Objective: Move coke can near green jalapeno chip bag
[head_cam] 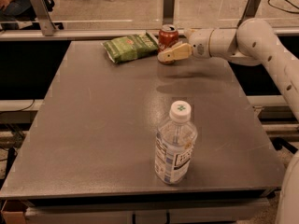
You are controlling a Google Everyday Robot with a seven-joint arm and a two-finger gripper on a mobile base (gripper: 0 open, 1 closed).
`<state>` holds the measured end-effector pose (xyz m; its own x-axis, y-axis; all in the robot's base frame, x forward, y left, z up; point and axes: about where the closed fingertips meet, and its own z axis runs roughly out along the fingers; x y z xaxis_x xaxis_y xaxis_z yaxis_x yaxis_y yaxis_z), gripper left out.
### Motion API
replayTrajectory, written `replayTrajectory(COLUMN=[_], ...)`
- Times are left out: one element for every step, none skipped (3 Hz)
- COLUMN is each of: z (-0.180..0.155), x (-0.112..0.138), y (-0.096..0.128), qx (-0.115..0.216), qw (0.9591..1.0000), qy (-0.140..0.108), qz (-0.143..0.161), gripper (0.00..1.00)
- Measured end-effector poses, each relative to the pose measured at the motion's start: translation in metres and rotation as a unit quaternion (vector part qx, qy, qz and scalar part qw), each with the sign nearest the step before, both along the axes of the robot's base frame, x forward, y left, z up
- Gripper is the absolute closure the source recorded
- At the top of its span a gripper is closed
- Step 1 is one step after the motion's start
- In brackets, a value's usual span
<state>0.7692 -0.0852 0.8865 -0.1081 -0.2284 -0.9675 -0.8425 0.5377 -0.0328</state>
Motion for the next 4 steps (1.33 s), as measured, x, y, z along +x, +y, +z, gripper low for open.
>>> replayTrajectory(z=[0.019, 0.052, 0.103, 0.119], x=[-0.023, -0.061, -0.116, -0.128], y=[-0.017, -0.045, -0.078, -0.085], qx=[-0.016, -0.044, -0.087, -0.096], qw=[0.9997, 0.9979, 0.9923, 0.9904], qy=[-0.017, -0.047, -0.089, -0.100], qz=[0.005, 0.006, 0.000, -0.006], gripper=[0.00, 0.00, 0.00, 0.00])
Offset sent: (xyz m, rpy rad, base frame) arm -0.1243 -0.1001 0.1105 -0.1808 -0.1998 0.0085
